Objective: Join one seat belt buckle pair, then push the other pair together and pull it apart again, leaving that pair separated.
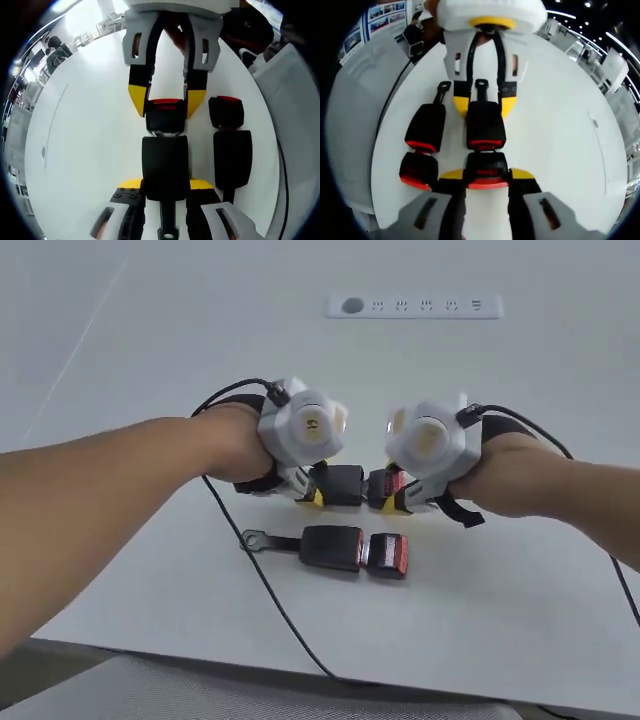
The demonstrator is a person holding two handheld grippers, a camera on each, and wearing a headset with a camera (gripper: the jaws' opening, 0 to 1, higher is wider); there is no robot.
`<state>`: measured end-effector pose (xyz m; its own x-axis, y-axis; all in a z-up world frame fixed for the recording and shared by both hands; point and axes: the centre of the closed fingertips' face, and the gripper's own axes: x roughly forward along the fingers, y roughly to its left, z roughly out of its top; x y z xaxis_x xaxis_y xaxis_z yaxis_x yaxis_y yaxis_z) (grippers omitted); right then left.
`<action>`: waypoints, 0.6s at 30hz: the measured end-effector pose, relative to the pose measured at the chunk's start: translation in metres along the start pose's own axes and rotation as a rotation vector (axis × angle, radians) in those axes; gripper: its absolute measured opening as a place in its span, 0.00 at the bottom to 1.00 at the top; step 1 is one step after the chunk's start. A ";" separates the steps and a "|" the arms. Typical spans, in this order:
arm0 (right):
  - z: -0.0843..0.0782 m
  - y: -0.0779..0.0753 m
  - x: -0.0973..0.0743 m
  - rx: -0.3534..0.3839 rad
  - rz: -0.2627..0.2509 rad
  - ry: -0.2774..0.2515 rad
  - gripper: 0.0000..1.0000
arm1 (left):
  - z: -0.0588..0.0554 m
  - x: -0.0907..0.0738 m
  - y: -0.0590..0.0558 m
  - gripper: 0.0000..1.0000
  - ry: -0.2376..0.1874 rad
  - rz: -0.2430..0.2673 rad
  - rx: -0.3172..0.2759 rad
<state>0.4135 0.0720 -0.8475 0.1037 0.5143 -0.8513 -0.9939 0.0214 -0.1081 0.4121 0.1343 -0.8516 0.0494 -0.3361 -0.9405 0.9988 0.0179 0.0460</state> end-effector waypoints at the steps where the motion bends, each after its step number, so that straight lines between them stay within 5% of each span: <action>1: -0.001 0.000 0.000 0.005 0.005 -0.005 0.30 | 0.000 0.000 0.000 0.31 -0.002 0.002 0.000; 18: -0.006 -0.001 -0.002 -0.016 0.012 -0.016 0.30 | -0.001 0.000 0.000 0.31 -0.014 -0.004 -0.012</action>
<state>0.4144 0.0658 -0.8487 0.0906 0.5280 -0.8444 -0.9944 0.0017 -0.1057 0.4124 0.1354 -0.8517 0.0457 -0.3495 -0.9358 0.9989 0.0277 0.0385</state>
